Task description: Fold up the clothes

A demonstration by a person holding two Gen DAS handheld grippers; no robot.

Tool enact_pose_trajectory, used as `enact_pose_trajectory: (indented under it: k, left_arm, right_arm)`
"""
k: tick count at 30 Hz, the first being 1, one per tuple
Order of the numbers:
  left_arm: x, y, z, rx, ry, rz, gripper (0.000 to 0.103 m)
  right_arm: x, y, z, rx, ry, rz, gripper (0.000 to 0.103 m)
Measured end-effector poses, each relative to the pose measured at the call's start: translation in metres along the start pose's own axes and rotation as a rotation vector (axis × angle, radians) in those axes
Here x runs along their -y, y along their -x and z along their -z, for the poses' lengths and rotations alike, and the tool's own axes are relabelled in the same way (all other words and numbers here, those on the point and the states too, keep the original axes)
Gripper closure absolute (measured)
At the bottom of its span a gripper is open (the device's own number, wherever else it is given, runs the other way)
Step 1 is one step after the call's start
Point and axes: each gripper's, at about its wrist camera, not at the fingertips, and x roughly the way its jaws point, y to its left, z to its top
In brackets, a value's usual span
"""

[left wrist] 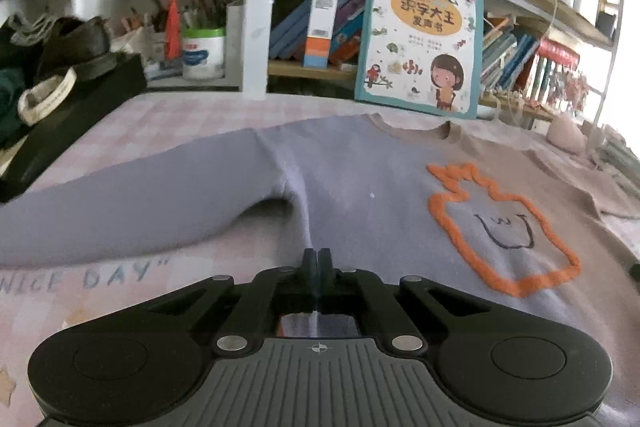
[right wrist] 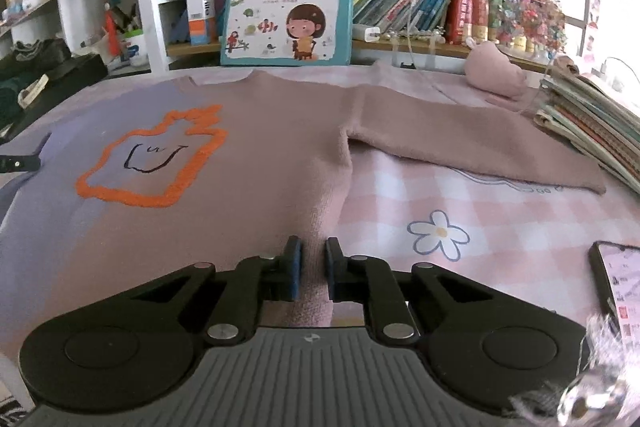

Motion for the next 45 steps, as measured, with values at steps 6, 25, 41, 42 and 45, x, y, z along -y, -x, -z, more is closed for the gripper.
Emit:
enact_pose_trajectory:
  k: [6,25,41,42,45]
  left_arm:
    - [0.022,-0.014,-0.007,-0.041,-0.055,0.048,0.103]
    - [0.009,0.03,0.013,-0.041,-0.052,-0.026,0.087]
    - [-0.005,0.032,0.014,-0.08,-0.046,-0.064,0.081]
    - [-0.004,0.032,0.013,-0.078,-0.047,-0.062,0.08]
    - [-0.004,0.034,0.012,-0.069,-0.05,-0.069,0.059]
  right_arm:
    - [0.001,0.012,0.005,-0.011,0.01,0.066,0.092]
    - [0.001,0.016,0.007,-0.019,-0.03,0.022,0.091]
    - [-0.015,0.013,0.005,-0.004,0.015,-0.01,0.093]
    - [-0.013,0.014,0.005,0.005,0.034,0.044,0.093]
    - [-0.002,0.016,0.004,0.006,-0.003,0.063,0.091]
